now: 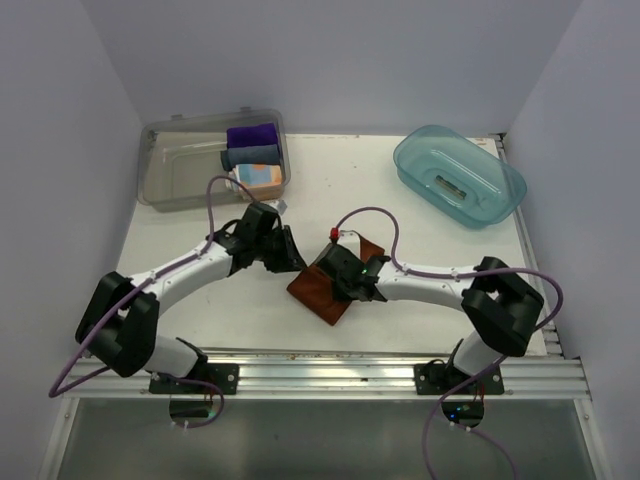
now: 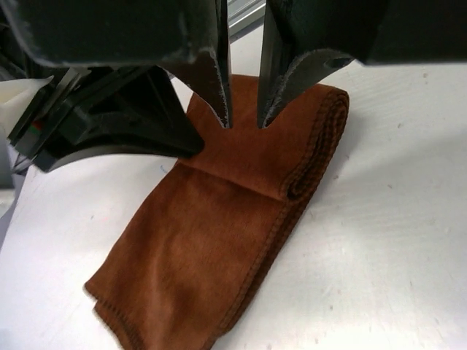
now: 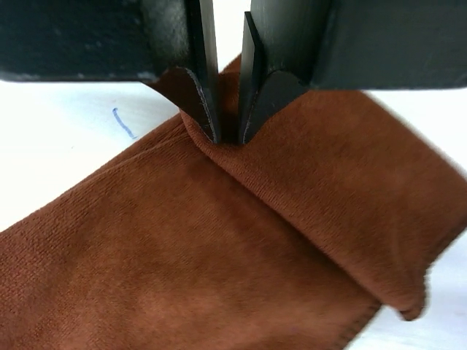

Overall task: Roll the towels
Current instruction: Roll the towel

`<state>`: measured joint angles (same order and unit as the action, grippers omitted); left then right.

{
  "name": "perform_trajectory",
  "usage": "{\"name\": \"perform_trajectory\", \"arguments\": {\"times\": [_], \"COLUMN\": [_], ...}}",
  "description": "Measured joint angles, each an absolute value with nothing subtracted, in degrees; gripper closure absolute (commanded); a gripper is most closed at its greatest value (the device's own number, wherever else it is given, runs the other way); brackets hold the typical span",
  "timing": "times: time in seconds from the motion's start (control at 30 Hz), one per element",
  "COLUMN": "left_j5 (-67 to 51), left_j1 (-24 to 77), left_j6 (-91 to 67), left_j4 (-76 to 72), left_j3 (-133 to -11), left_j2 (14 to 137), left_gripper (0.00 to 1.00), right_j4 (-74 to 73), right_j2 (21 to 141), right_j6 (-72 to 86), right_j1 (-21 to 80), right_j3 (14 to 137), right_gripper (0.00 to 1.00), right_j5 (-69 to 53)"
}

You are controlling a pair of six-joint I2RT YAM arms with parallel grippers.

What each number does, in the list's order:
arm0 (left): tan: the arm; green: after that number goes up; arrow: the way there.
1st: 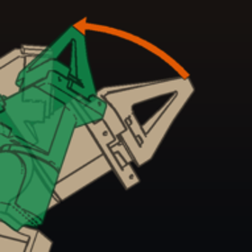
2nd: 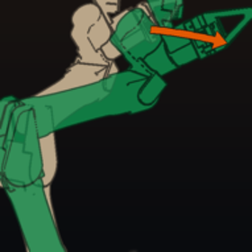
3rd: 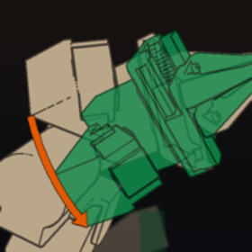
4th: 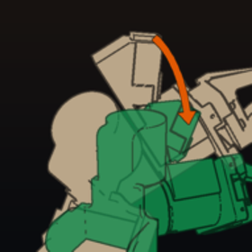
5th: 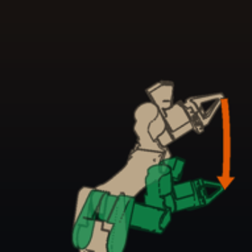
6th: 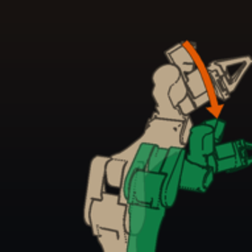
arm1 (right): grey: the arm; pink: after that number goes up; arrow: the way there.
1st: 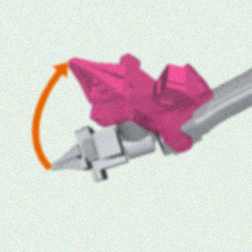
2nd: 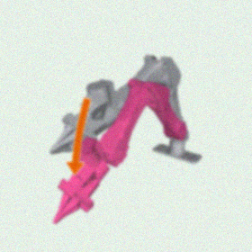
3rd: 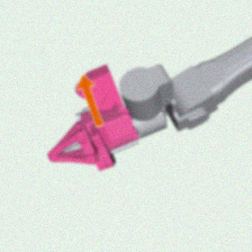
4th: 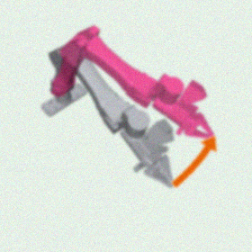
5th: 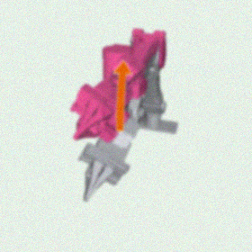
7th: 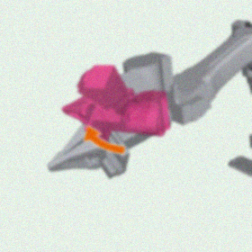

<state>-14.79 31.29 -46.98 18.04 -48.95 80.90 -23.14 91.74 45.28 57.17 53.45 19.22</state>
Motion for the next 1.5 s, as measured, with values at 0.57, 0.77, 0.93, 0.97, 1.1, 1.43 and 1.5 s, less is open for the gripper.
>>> {"name": "perform_trajectory", "arguments": {"times": [0.57, 0.77, 0.93, 0.97, 1.1, 1.43, 1.5], "left_j5": [-14.15, -12.43, -11.46, -11.14, -10.44, -11.38, -12.03], "left_j1": [32.47, 31.14, 30.41, 30.15, 26.57, 17.69, 17.69], "left_j6": [-42.68, -38.28, -36.60, -36.34, -35.68, -34.72, -34.76], "left_j4": [19.46, 23.24, 27.24, 27.81, 29.50, 32.18, 32.40], "left_j3": [-55.83, -59.37, -59.40, -59.35, -58.08, -50.24, -49.06], "left_j2": [96.57, 94.89, 89.58, 88.36, 82.21, 76.42, 76.05], "left_gripper": [0.78, 0.72, 0.69, 0.69, 0.68, 0.66, 0.66], "right_j4": [-18.94, -25.54, -27.59, -27.66, -28.23, -27.03, -26.20], "right_j2": [92.90, 89.71, 88.86, 88.88, 90.89, 102.17, 103.46], "right_j6": [48.95, 45.89, 38.11, 36.27, 29.74, 22.39, 22.11], "right_j1": [60.75, 62.59, 64.71, 65.28, 69.08, 73.80, 73.80], "right_j3": [51.37, 54.78, 61.06, 61.73, 63.57, 64.27, 64.27], "right_gripper": [0.85, 0.62, 0.46, 0.45, 0.42, 0.43, 0.45], "right_j5": [19.94, 22.04, 23.35, 23.51, 24.56, 25.10, 25.63]}}
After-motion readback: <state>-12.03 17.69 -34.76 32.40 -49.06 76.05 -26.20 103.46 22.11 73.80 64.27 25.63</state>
